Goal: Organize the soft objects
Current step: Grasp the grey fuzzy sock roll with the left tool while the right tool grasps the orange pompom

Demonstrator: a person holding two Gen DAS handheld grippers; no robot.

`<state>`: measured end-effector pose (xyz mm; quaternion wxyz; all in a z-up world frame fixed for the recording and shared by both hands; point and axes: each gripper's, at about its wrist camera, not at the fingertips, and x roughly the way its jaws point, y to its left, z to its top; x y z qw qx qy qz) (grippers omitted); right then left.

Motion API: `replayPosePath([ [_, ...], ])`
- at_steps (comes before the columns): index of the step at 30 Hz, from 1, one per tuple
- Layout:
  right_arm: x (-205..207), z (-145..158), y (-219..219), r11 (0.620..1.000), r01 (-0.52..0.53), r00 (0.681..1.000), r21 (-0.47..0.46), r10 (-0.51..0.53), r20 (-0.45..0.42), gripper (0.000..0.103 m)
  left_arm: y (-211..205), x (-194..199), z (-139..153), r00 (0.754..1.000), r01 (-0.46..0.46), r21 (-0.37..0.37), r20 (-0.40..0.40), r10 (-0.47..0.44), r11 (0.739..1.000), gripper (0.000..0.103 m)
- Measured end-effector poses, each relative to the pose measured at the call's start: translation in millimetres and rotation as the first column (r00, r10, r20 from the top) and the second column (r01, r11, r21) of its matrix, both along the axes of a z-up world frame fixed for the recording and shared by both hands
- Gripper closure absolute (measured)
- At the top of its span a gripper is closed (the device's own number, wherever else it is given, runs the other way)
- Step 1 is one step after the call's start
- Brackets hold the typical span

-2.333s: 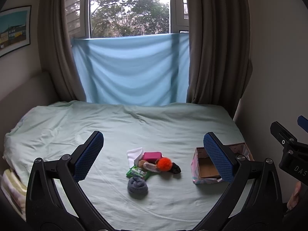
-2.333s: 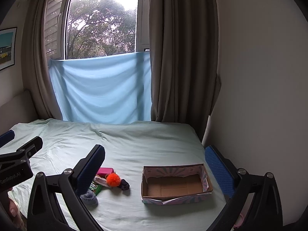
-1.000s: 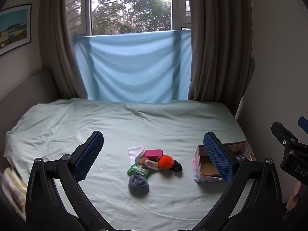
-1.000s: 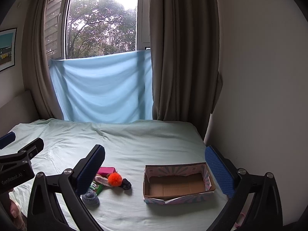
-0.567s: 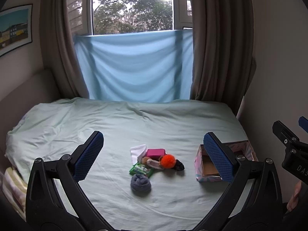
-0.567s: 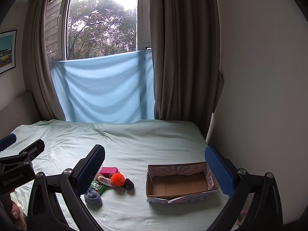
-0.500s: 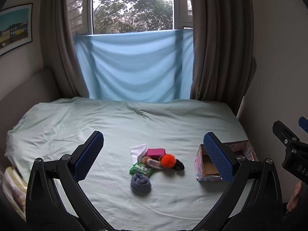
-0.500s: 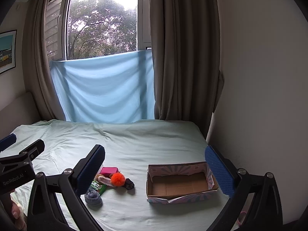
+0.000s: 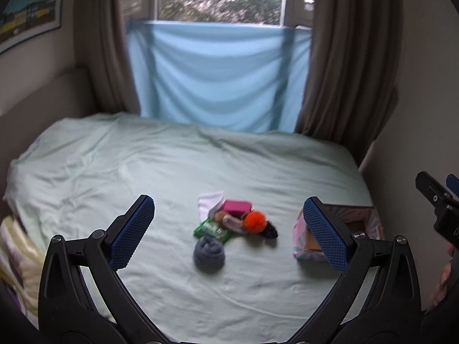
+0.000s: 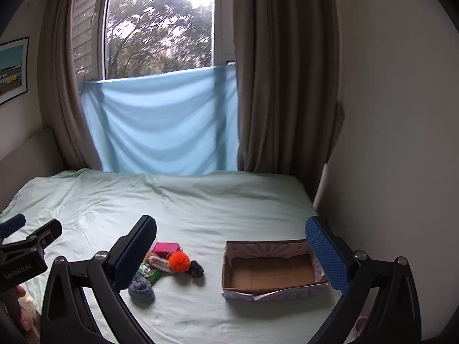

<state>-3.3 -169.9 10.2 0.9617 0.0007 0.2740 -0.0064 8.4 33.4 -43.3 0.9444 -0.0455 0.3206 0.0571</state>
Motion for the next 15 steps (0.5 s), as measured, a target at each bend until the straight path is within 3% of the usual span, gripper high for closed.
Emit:
replayPosePath([
  [8, 41, -62, 34, 0.993, -0.116, 0.988, 0.026, 0.118, -0.095, 0.0, 31, 12, -82, 0.993, -0.051, 0.031, -0.105, 0.054, 0.998, 0.0],
  [15, 82, -140, 73, 0.989, -0.142, 0.974, 0.044, 0.147, -0.17, 0.0, 50, 48, -181, 0.982, 0.052, 0.055, -0.182, -0.041, 0.997, 0.0],
])
